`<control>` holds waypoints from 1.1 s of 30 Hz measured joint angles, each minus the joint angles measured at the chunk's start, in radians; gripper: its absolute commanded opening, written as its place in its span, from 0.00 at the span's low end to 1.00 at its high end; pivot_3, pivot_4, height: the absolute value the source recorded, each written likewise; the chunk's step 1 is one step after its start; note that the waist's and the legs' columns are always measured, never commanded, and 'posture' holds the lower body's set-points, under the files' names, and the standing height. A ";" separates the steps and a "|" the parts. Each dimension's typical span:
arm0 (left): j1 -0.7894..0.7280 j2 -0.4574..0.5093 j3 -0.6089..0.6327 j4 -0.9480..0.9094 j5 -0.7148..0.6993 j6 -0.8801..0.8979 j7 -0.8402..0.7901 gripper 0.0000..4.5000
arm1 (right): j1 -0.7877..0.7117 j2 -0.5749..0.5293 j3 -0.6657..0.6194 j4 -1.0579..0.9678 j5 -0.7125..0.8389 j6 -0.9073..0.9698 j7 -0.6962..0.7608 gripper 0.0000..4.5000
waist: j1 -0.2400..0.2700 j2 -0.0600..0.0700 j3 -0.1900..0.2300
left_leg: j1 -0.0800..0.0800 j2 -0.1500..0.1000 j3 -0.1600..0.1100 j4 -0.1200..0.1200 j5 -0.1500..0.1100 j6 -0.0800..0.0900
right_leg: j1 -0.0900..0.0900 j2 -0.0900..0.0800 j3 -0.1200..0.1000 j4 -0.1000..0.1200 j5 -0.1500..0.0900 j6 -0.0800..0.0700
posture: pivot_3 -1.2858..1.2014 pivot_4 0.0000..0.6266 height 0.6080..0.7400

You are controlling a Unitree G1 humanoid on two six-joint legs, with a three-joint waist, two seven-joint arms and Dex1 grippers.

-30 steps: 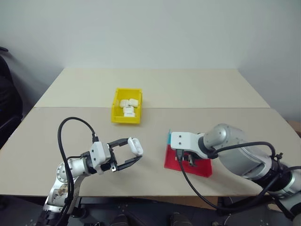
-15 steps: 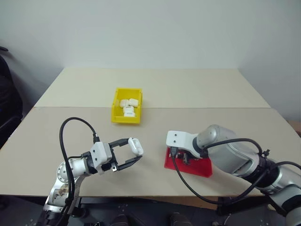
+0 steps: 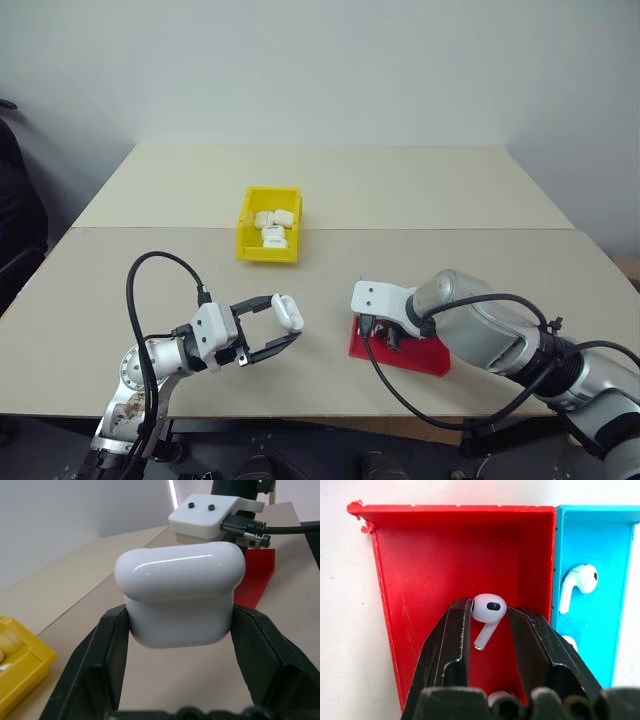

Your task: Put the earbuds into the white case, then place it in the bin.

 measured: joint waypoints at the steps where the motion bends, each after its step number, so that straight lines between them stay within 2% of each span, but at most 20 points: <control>1: 0.000 0.000 0.000 0.000 0.000 0.000 0.000 0.62 | 0.000 0.001 0.000 0.000 0.001 0.002 -0.001 0.35 | 0.000 0.000 0.000 | 0.000 0.000 0.000 0.000 0.000 0.000 | 0.000 0.000 0.000 0.000 0.000 0.000 | 0.52 0.24 1.00; 9: 0.000 0.000 0.000 0.000 0.000 0.000 0.000 0.62 | -0.006 0.003 0.000 0.004 0.019 0.010 -0.011 0.35 | -0.001 0.000 0.000 | 0.000 0.000 0.000 0.000 0.000 0.000 | 0.000 0.000 0.000 0.000 0.000 0.000 | 0.52 0.24 1.00; 13: 0.000 0.000 0.000 0.000 0.000 0.000 0.000 0.62 | -0.009 0.003 0.000 0.004 0.030 0.010 -0.013 0.17 | -0.001 0.000 0.000 | 0.000 0.000 0.000 0.000 0.000 0.000 | 0.000 0.000 0.000 0.000 0.000 0.000 | 0.52 0.24 1.00; 23: 0.000 0.001 0.000 0.000 0.000 0.000 0.000 0.62 | -0.011 0.000 0.001 0.003 0.040 0.010 -0.023 0.17 | 0.000 0.000 0.000 | 0.000 0.000 0.000 0.000 0.000 0.000 | 0.000 0.000 0.000 0.000 0.000 0.000 | 0.52 0.24 1.00; 26: -0.002 0.000 -0.001 -0.007 -0.007 0.009 0.002 0.62 | -0.008 -0.032 -0.002 -0.029 0.061 0.012 -0.015 0.17 | 0.001 0.000 0.000 | -0.001 0.000 0.000 0.000 0.000 0.000 | -0.001 0.000 0.000 0.000 0.000 0.000 | 0.52 0.24 1.00; 28: -0.004 -0.003 0.002 -0.041 -0.041 0.042 0.010 0.62 | 0.004 -0.079 -0.069 -0.098 0.109 0.022 0.013 0.17 | 0.004 0.000 0.000 | -0.006 0.000 0.000 0.000 0.000 0.000 | -0.005 0.000 0.000 0.000 0.005 0.005 | 0.52 0.24 1.00; 30: -0.013 -0.009 0.002 -0.079 -0.080 0.076 0.016 0.62 | 0.022 -0.118 -0.201 -0.166 0.168 0.027 0.042 0.17 | 0.005 0.000 0.000 | -0.007 0.000 0.000 0.000 0.000 0.000 | -0.005 0.000 0.000 -0.001 0.006 0.005 | 0.52 0.24 1.00; 33: -0.034 -0.014 0.003 -0.155 -0.162 0.143 0.030 0.62 | 0.088 -0.150 -0.504 -0.242 0.269 0.007 0.080 0.17 | 0.007 0.000 0.000 | -0.006 0.000 -0.001 0.000 -0.001 0.001 | -0.003 0.000 -0.001 -0.003 0.006 0.005 | 0.52 0.24 1.00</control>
